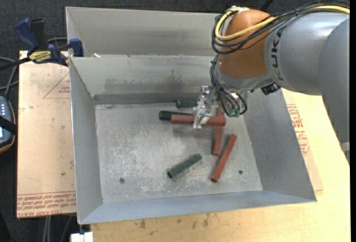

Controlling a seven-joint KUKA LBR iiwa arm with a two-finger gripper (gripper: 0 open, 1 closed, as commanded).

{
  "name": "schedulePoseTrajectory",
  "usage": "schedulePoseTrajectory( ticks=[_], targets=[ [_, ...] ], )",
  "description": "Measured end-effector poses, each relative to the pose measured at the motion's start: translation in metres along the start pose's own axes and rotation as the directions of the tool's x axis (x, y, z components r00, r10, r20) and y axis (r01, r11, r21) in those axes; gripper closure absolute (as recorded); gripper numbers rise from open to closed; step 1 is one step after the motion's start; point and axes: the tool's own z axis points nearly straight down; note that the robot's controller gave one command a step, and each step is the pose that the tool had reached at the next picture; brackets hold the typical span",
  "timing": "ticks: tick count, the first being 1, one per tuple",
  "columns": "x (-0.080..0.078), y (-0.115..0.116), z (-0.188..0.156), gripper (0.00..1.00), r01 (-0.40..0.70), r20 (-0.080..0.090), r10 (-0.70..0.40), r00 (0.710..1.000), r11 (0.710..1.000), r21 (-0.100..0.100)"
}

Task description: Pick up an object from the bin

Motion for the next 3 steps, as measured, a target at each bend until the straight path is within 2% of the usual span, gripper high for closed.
schedulePoseTrajectory(
  ticks=[3],
  targets=[
    [0.0,0.0,-0.02,1.0,0.0,-0.003,0.0,1.0,1.0,0.0]
  ],
)
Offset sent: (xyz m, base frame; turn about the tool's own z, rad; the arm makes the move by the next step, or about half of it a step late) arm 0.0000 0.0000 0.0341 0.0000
